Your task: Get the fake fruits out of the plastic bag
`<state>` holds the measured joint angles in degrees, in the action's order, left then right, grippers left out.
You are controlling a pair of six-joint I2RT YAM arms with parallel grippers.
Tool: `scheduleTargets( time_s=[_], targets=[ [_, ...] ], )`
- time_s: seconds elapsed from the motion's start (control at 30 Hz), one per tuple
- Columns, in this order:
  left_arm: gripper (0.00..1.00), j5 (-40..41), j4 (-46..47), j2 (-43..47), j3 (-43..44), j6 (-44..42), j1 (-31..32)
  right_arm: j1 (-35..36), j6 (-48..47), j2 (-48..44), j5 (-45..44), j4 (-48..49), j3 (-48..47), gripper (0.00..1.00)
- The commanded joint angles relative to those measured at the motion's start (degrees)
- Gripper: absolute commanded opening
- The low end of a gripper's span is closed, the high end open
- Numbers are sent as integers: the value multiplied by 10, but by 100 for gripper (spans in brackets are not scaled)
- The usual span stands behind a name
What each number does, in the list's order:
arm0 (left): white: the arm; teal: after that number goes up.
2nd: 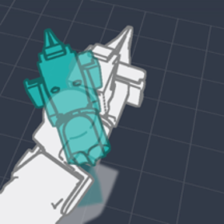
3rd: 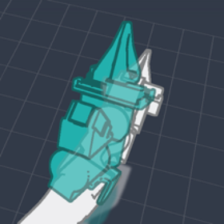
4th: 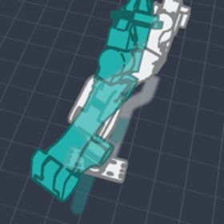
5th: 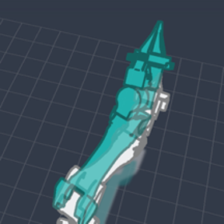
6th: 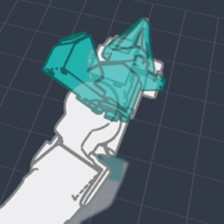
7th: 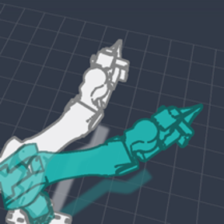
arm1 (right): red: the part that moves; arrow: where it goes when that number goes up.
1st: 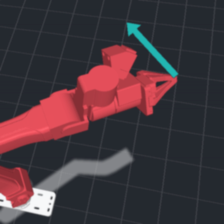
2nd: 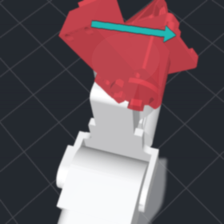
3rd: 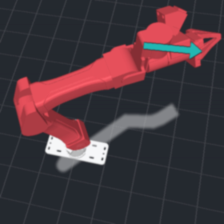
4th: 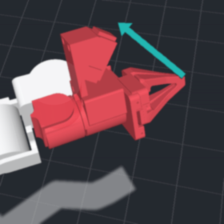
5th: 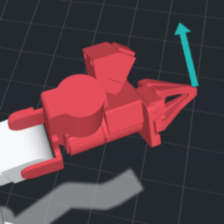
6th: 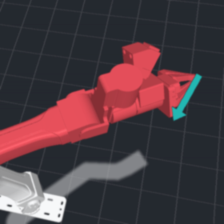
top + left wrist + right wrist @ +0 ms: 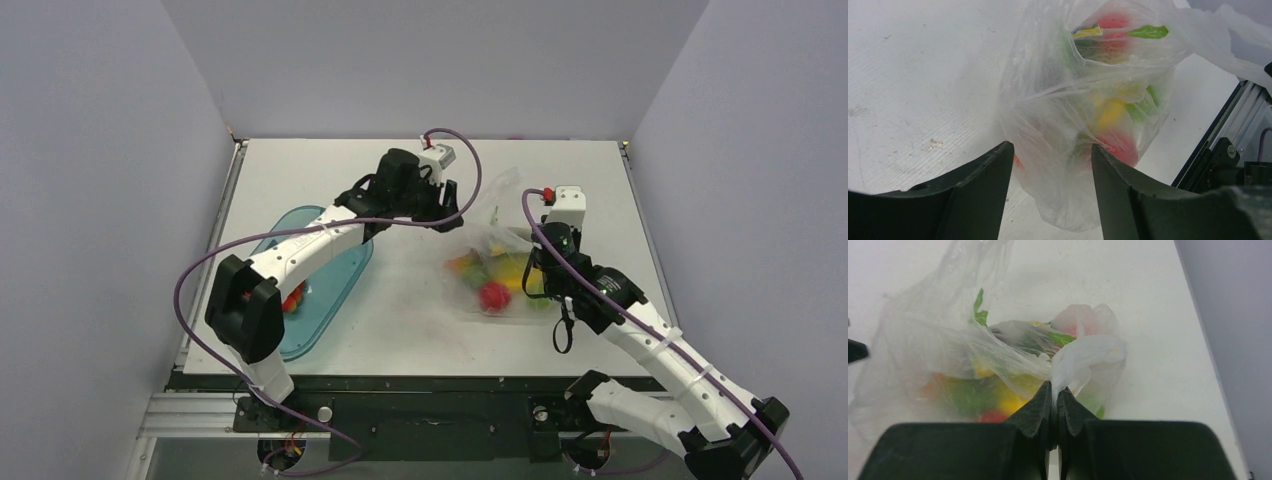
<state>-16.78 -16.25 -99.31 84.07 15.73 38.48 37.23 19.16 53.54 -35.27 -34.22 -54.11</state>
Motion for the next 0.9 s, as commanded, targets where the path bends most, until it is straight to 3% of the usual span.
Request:
scheduleTargets(
  time_s=[0.0,0.1,0.27,0.47,0.6,0.87],
  targets=[
    [62,69,66,62,-14,-54,57,2,59,-57,42,75,31,0],
    [63,117,85,71,-3,-24,70,1,103,-92,46,98,62,0],
    [76,193,152,44,32,24,71,-5,168,-169,49,157,125,0],
    [80,214,154,-87,190,32,85,-18,214,-227,73,174,161,0],
    [81,232,122,-183,289,20,101,13,208,-227,66,176,157,0],
    [81,259,107,-284,384,34,107,29,201,-253,62,180,153,0]
  ],
)
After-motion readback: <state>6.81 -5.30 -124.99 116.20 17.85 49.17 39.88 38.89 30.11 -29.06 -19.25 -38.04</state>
